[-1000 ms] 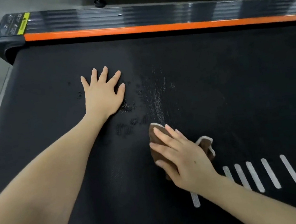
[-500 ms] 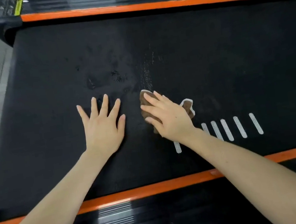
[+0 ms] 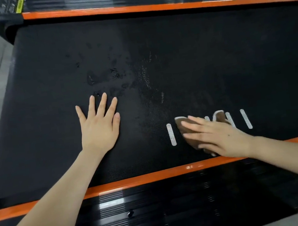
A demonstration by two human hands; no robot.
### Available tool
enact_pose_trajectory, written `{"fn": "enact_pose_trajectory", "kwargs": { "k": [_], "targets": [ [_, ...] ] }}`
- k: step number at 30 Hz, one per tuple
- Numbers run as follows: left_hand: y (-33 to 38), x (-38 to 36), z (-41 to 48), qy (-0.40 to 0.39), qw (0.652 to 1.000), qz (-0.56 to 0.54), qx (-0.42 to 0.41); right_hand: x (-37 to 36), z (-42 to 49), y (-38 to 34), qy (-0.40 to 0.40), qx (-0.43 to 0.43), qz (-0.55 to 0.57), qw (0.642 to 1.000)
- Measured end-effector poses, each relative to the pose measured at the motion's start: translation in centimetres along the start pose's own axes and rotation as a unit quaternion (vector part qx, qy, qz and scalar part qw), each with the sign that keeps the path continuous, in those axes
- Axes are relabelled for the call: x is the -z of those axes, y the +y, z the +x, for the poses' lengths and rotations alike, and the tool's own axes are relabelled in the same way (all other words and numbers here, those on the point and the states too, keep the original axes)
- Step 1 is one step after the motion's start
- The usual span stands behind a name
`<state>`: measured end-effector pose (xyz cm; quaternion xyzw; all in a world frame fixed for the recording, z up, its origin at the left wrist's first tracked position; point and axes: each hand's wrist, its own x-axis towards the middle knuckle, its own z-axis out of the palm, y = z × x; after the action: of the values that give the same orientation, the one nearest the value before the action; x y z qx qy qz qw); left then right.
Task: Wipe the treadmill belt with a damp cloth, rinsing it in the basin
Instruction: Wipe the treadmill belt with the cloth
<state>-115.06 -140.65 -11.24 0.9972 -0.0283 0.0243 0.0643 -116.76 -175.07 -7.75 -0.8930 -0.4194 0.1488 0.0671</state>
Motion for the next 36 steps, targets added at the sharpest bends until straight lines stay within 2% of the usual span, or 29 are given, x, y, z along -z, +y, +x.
{"fn": "enact_pose_trajectory", "kwargs": {
  "k": [4,8,11,13,17,20,25,31,36],
  "targets": [
    [0.4,0.0,0.0,-0.003,1.0,0.008,0.009,0.2,0.3,-1.2,0.049,-0.008,0.041,0.998],
    [0.2,0.1,-0.1,-0.007,1.0,0.015,0.007,-1.3,8.8,-7.6,0.07,0.091,0.04,0.993],
    [-0.2,0.1,-0.2,-0.001,1.0,0.01,0.0,-1.5,9.9,-8.6,0.056,0.093,0.027,0.994],
    [-0.2,0.1,-0.2,0.002,1.0,0.006,-0.004,-1.2,6.7,-6.3,0.058,0.058,0.035,0.996],
    [0.0,0.1,-0.3,0.003,1.0,0.009,-0.002,-0.5,0.7,-1.9,0.07,-0.064,0.082,0.992],
    [0.1,0.1,-0.3,-0.003,1.0,0.012,0.002,-0.7,1.1,-1.8,0.079,-0.082,0.081,0.99],
    [-0.1,-0.2,-0.3,0.001,1.0,0.019,0.004,-0.8,5.7,-3.4,0.155,-0.099,0.056,0.981],
    [-0.3,-0.1,-0.4,0.007,1.0,0.022,0.001,1.0,14.3,-2.3,0.173,-0.113,0.073,0.976],
    [-0.5,0.2,-0.2,-0.007,1.0,0.022,0.006,3.2,22.3,-0.7,0.188,-0.156,0.071,0.967]
  ]
}}
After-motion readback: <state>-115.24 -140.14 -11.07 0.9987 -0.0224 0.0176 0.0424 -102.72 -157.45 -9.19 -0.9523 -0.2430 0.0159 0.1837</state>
